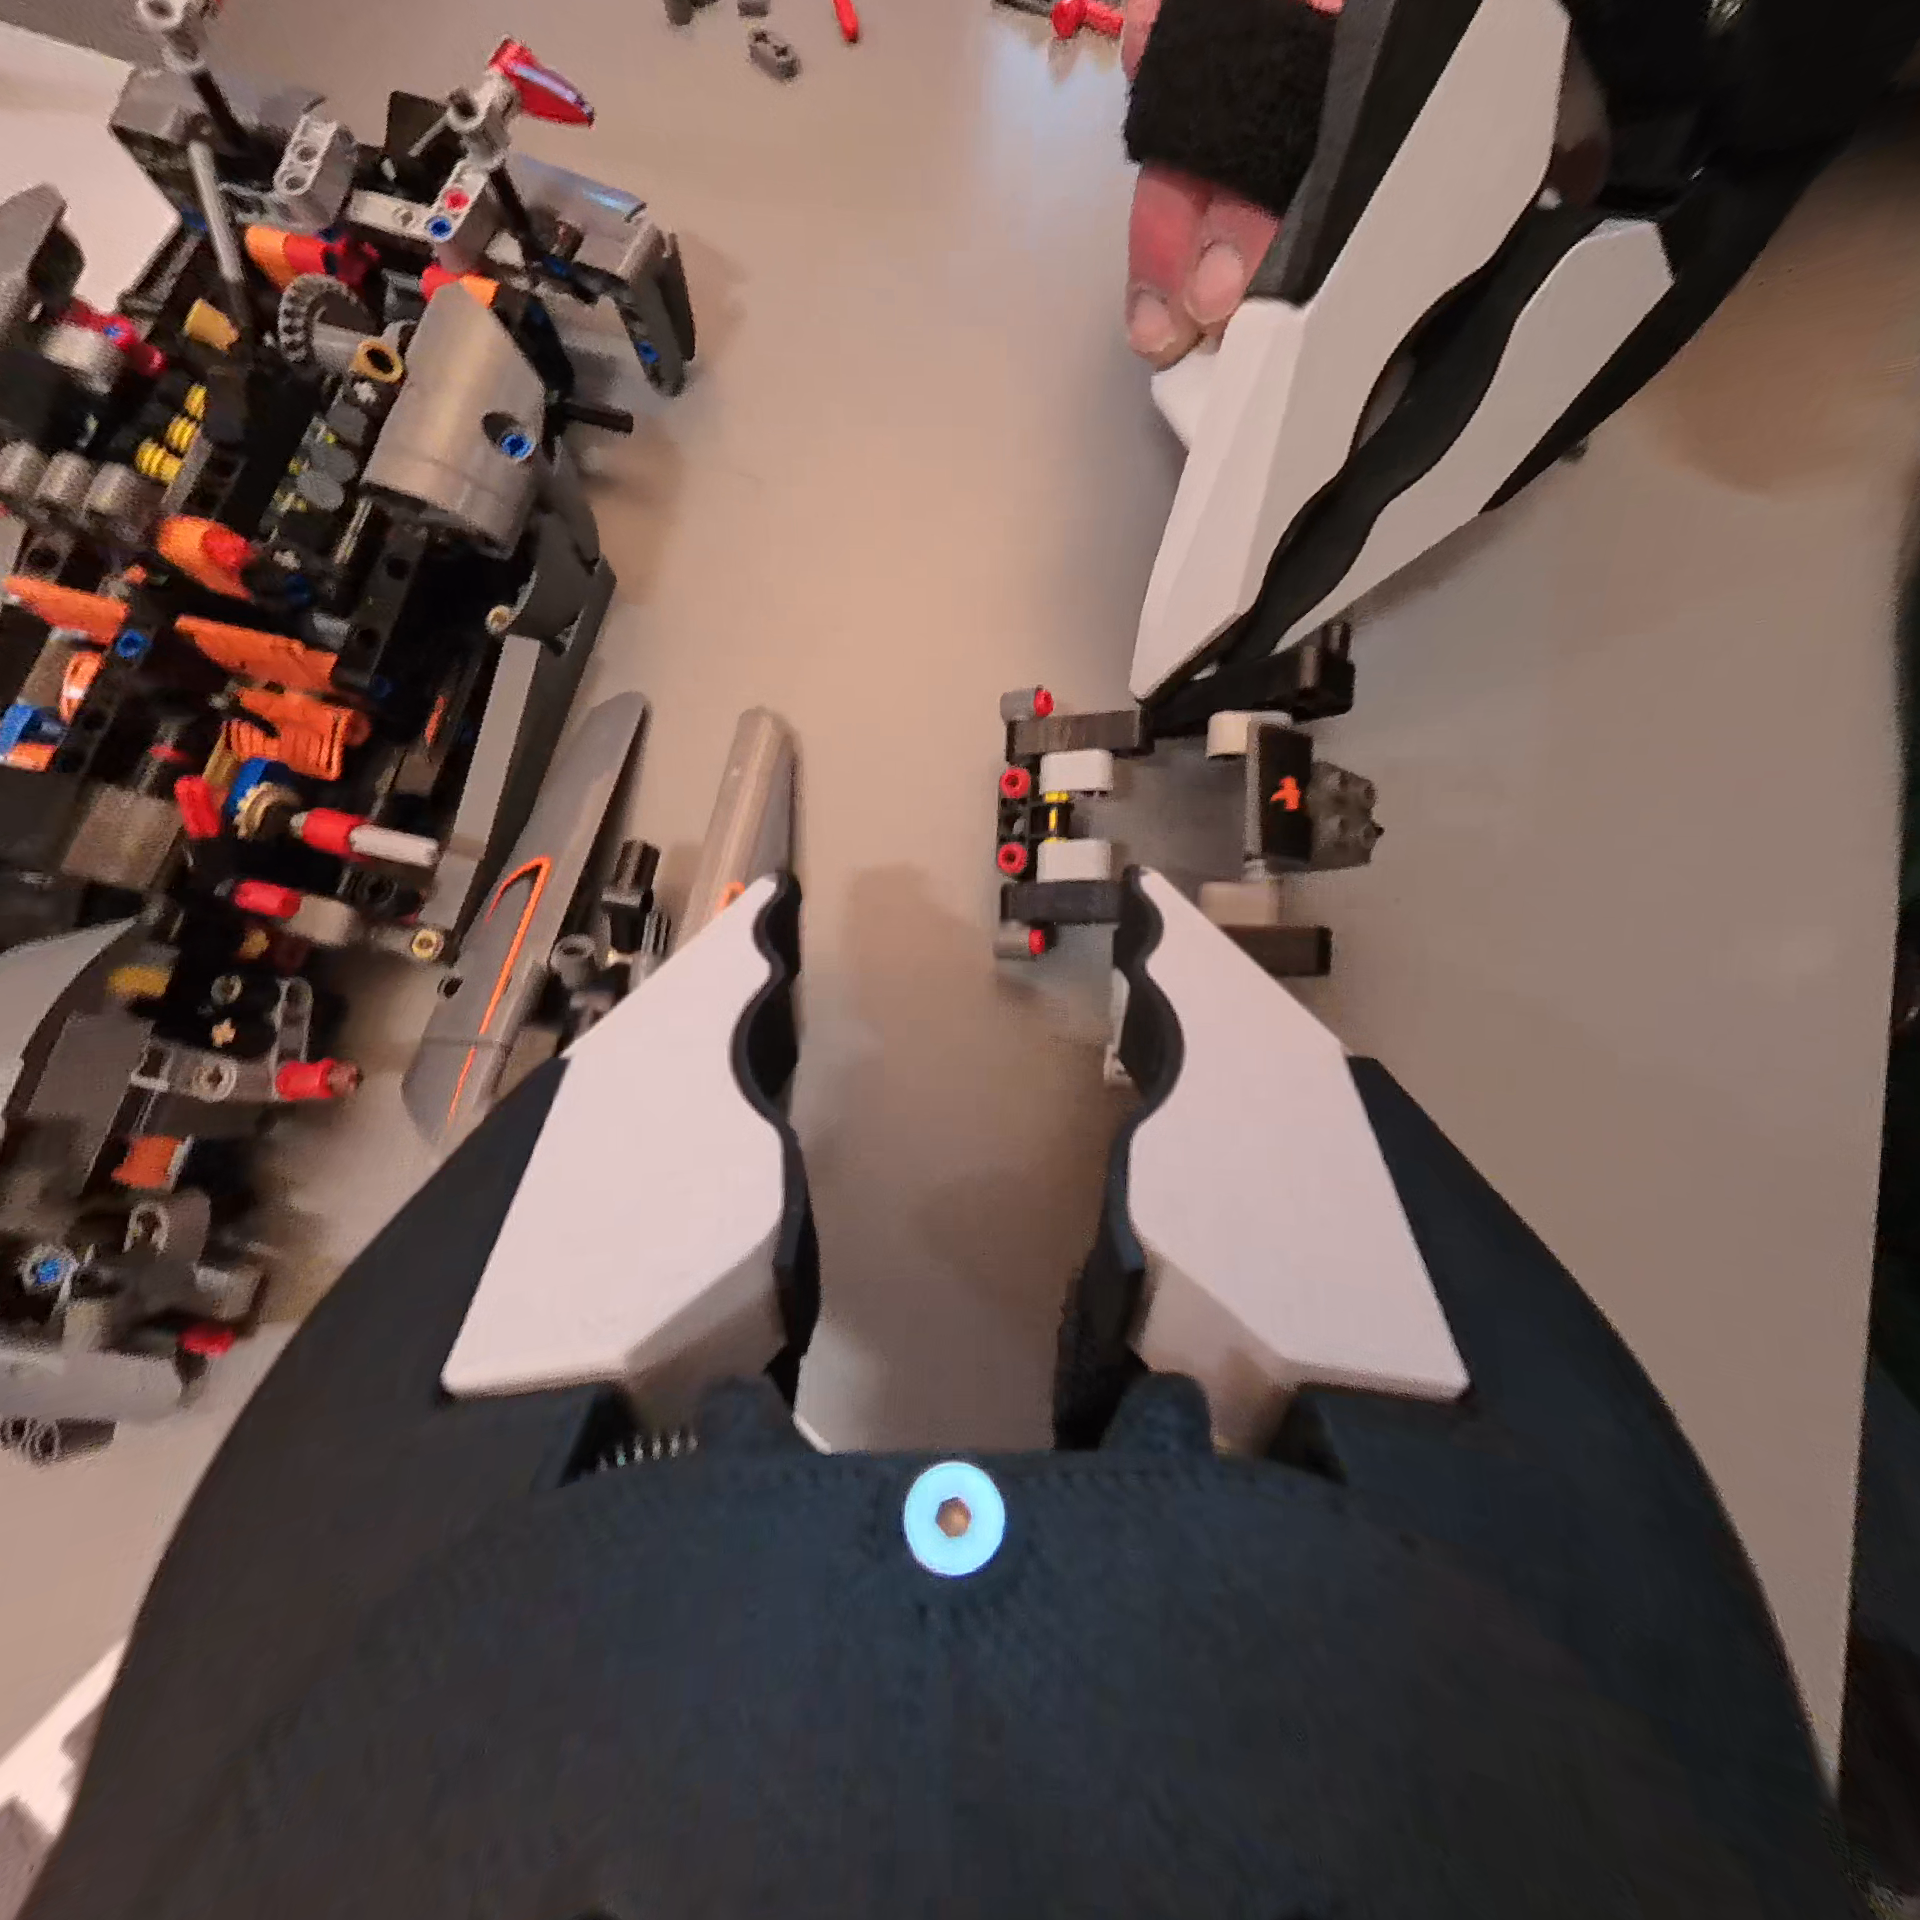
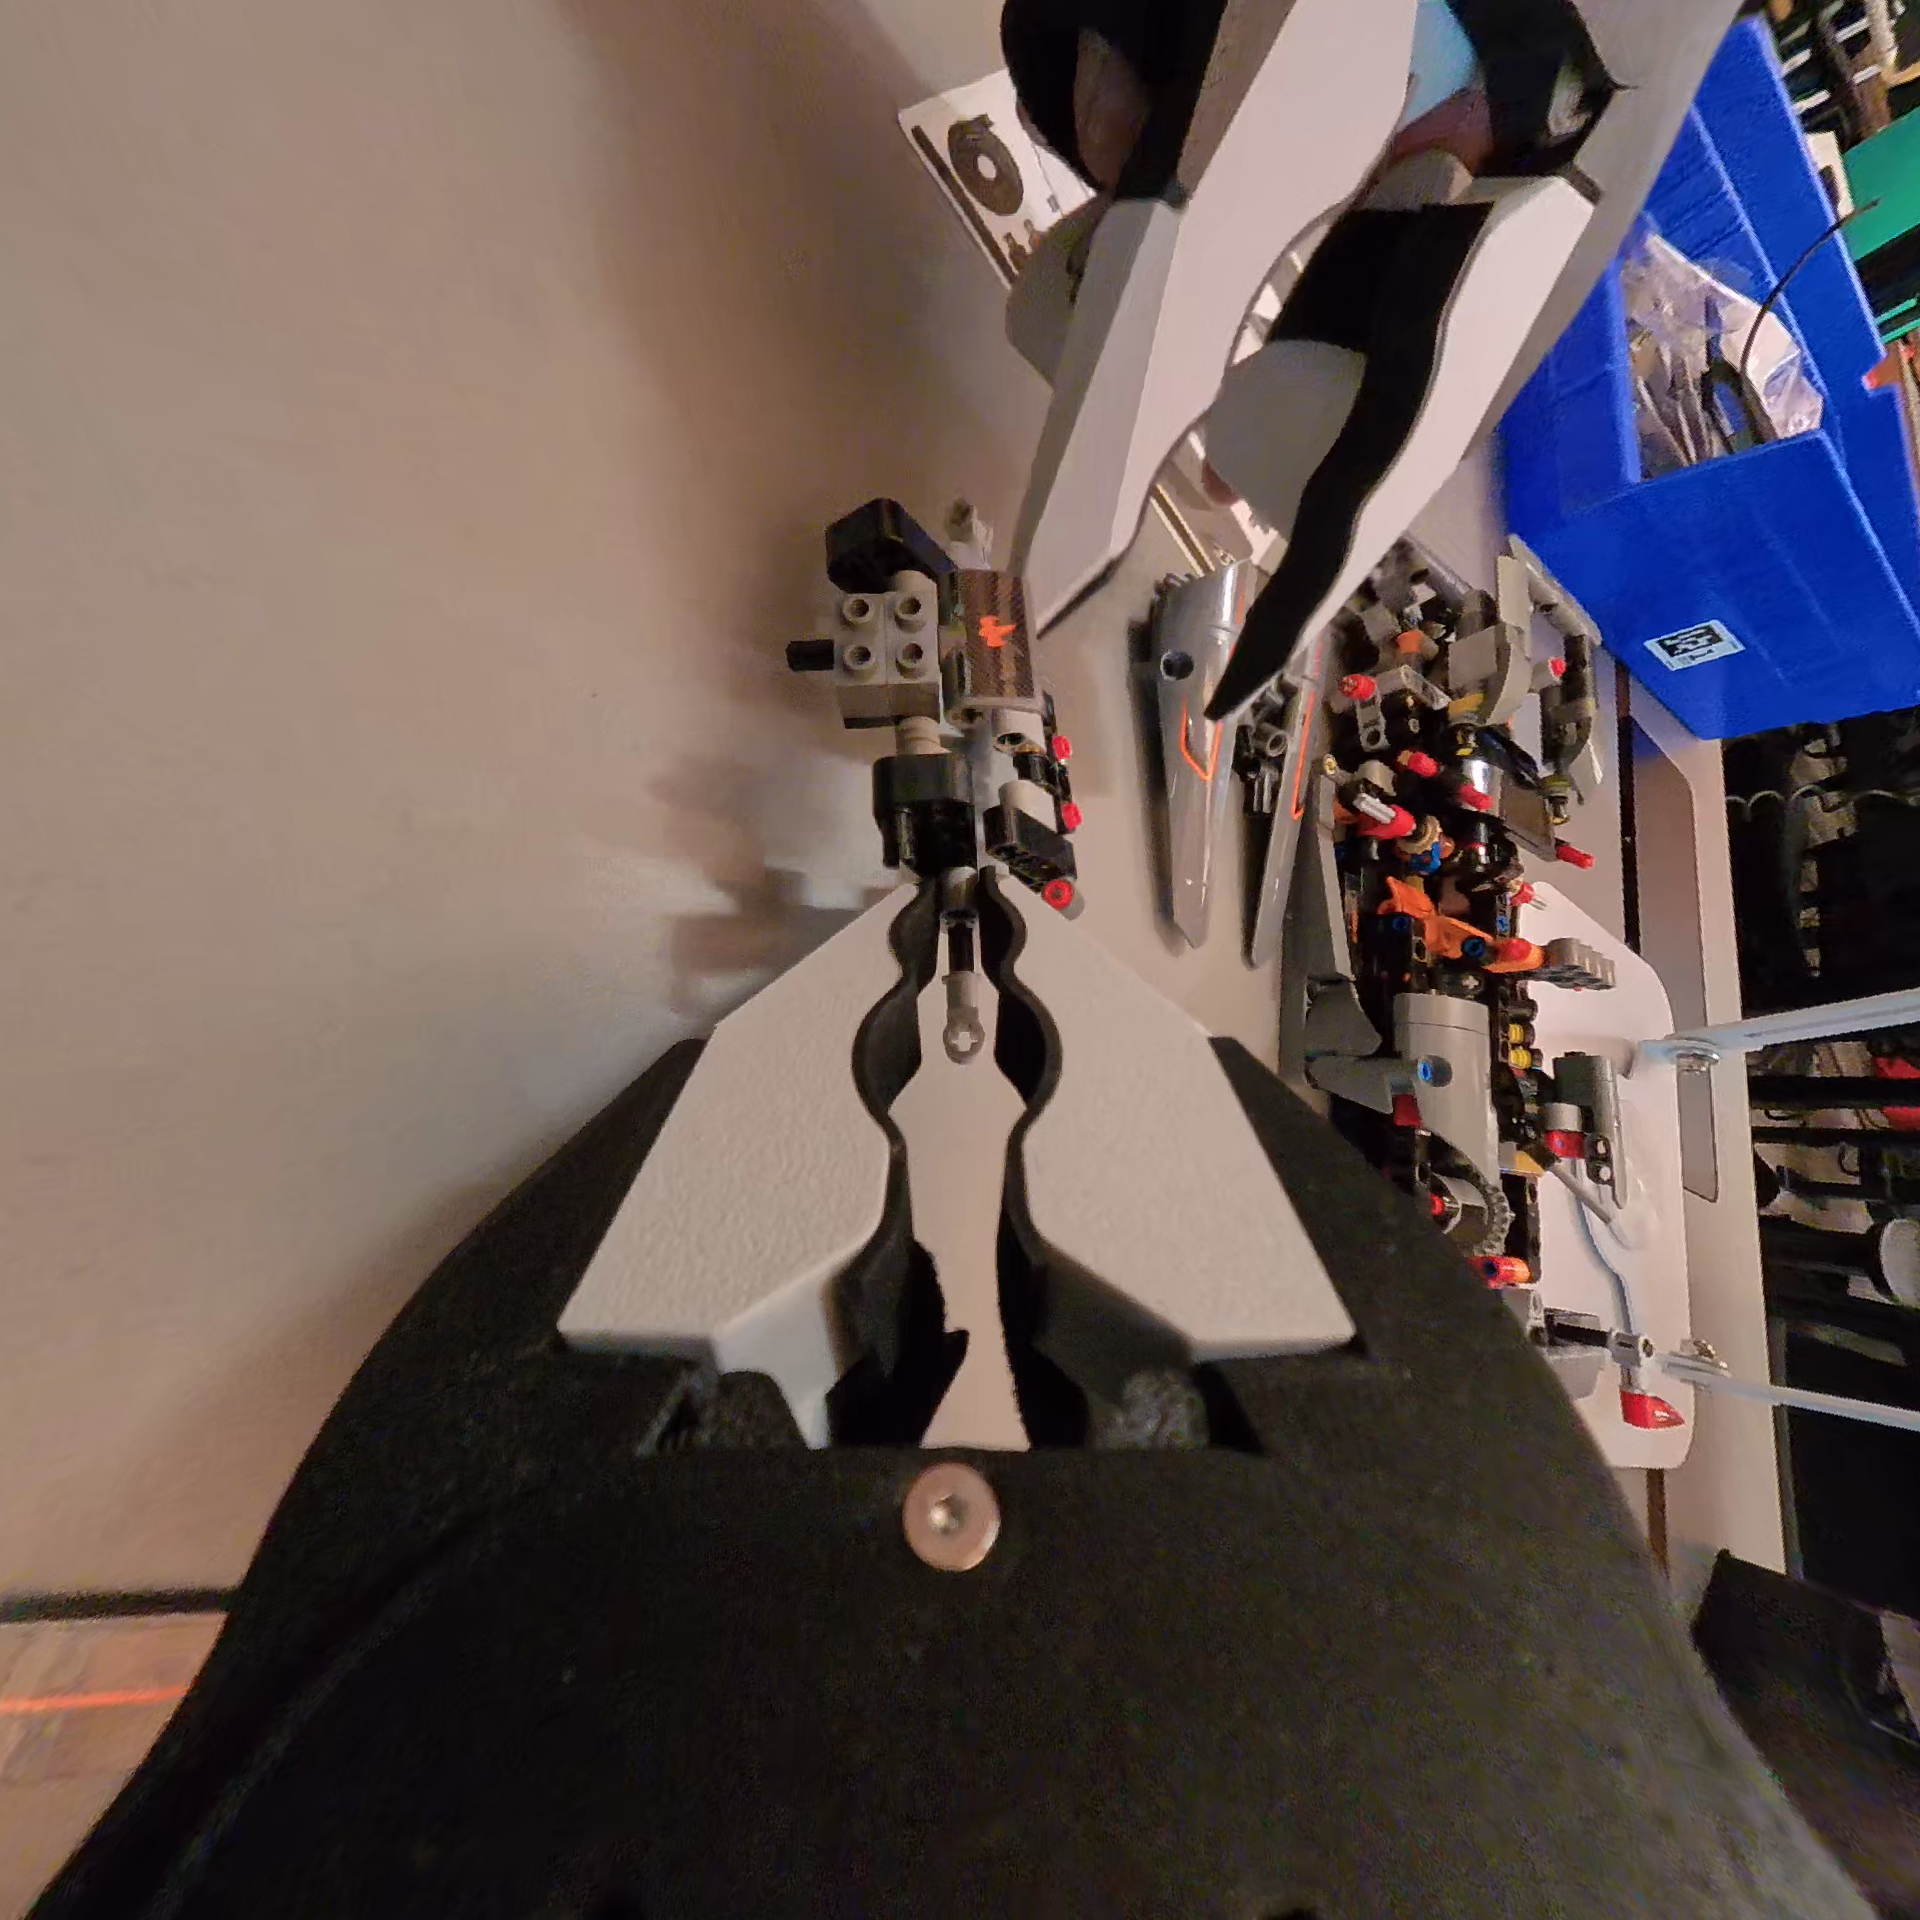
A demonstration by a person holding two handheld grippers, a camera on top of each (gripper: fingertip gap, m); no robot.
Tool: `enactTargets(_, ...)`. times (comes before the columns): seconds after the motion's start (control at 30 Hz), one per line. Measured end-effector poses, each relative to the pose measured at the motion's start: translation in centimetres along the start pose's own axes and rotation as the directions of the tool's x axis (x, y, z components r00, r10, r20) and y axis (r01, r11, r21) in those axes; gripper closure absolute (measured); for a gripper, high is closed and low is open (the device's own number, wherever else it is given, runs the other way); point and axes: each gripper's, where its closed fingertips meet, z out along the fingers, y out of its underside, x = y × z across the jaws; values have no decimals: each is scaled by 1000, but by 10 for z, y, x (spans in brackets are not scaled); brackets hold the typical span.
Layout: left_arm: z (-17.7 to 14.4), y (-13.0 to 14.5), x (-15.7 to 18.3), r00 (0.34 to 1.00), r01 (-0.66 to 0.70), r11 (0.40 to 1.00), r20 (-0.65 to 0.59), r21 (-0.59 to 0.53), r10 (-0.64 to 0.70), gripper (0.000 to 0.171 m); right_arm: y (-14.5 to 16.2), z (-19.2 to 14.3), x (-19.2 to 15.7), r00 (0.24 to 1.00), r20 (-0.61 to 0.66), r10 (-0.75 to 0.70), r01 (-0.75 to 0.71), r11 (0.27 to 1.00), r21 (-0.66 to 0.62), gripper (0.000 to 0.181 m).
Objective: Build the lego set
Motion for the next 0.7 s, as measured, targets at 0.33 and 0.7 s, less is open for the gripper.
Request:
enactTargets(0.33,13,10,46,994,24,1000,-110,1,-23,76,-2,-1,2,999,-27,-18,18,1000,3,176)
enactTargets(0.7,25,6,44,998,-35,999,-45,16,35,106,-4,-4,6,999,-45,-21,22,1000,10,176)
